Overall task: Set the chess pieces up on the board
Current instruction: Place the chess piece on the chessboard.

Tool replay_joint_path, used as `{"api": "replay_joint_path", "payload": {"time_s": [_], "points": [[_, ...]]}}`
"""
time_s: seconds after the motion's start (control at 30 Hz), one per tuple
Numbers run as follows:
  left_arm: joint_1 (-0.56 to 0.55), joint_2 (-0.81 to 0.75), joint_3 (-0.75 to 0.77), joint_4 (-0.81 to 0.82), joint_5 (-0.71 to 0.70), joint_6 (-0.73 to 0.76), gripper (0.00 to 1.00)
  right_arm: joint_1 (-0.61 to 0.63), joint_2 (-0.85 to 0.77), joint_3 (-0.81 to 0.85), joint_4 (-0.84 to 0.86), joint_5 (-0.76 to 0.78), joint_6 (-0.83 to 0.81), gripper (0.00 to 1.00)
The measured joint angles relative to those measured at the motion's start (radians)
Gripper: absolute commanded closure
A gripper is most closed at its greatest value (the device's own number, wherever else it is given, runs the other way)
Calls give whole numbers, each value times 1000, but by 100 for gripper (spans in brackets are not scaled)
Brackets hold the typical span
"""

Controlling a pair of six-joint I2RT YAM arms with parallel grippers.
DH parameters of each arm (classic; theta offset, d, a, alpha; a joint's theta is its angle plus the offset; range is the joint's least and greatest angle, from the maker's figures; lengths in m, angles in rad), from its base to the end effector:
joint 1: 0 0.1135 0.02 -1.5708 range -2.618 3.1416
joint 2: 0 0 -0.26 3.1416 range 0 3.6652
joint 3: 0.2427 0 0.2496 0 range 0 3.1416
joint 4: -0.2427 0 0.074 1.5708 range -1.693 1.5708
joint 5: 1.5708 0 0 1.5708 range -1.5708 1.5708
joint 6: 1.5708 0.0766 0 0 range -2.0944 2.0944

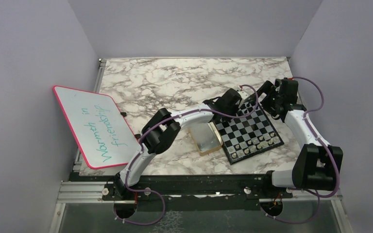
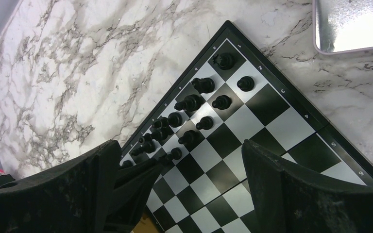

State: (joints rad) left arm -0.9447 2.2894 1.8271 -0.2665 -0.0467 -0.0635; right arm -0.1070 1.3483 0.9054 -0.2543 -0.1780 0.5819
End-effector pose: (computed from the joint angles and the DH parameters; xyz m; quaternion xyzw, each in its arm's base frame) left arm 0.3235 -0.4412 0.1546 0.3805 0.8294 -0.1787 0.3680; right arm 0.3214 -0.0209 0.2215 0.2694 0.8622 0.1774 0.3906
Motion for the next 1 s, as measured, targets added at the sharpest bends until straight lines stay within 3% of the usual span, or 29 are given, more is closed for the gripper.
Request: {"api": "replay_joint_path", "payload": {"time_s": [0.37,1.0], "points": [[0,0,5,-8,-7,5,83,0,8,0,6,-10,0,0],[0,13,24,-30,-6,8,85,-6,8,0,6,-10,-8,0]]}}
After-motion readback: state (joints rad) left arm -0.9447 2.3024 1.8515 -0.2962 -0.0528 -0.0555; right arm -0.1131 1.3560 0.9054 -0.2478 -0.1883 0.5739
